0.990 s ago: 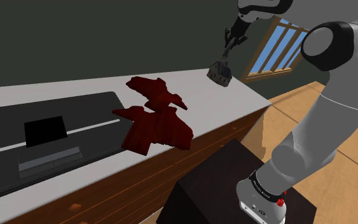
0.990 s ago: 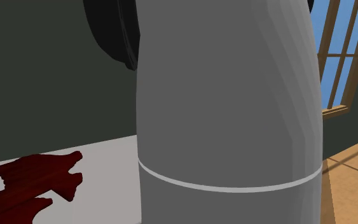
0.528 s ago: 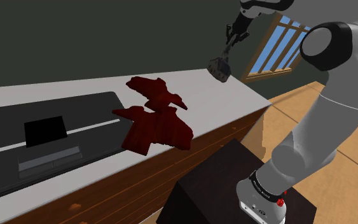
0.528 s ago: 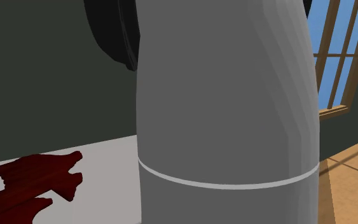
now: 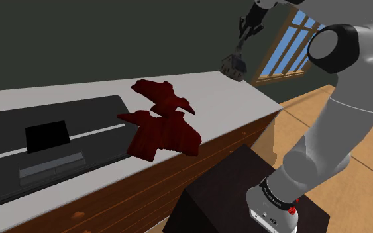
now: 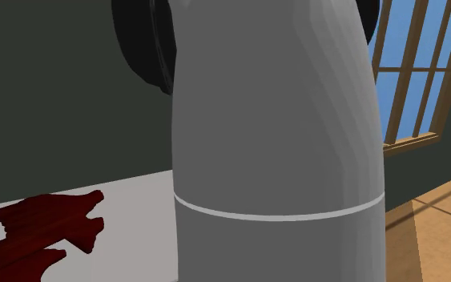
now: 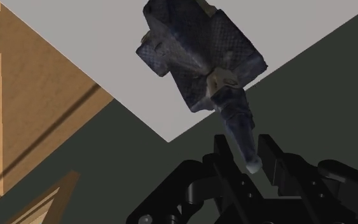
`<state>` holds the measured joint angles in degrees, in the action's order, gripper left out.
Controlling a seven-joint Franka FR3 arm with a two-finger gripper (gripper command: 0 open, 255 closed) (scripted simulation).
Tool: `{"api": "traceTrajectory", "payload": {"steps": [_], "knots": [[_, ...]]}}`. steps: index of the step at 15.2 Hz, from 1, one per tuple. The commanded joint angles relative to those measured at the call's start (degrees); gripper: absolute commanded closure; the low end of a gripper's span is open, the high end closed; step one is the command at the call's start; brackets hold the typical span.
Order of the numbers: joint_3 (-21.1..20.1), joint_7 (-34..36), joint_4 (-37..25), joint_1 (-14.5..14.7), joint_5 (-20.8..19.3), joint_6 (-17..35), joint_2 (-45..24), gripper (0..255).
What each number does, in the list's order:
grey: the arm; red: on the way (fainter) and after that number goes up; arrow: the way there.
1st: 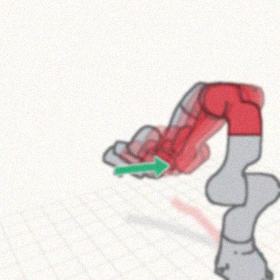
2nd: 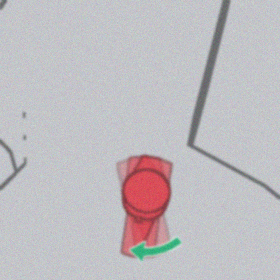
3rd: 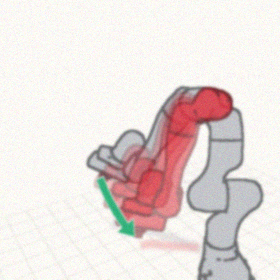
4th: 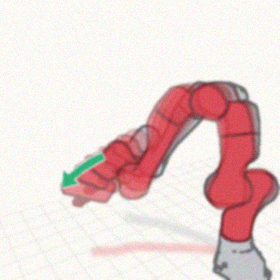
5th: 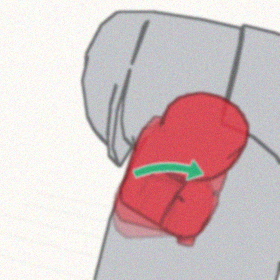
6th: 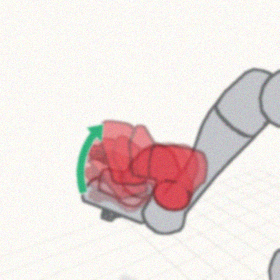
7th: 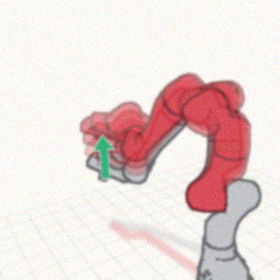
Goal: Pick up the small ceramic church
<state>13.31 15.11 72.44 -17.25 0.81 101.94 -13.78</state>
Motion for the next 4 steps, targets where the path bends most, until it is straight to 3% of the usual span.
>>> {"api": "traceTrajectory", "payload": {"steps": [1,4], "knots": [[0.06,-0.21,-2.84,-0.25,0.25,-2.02,-0.78,255],[0.07,-0.29,-4.51,-0.38,0.39,-3.17,-1.29,255]]}}
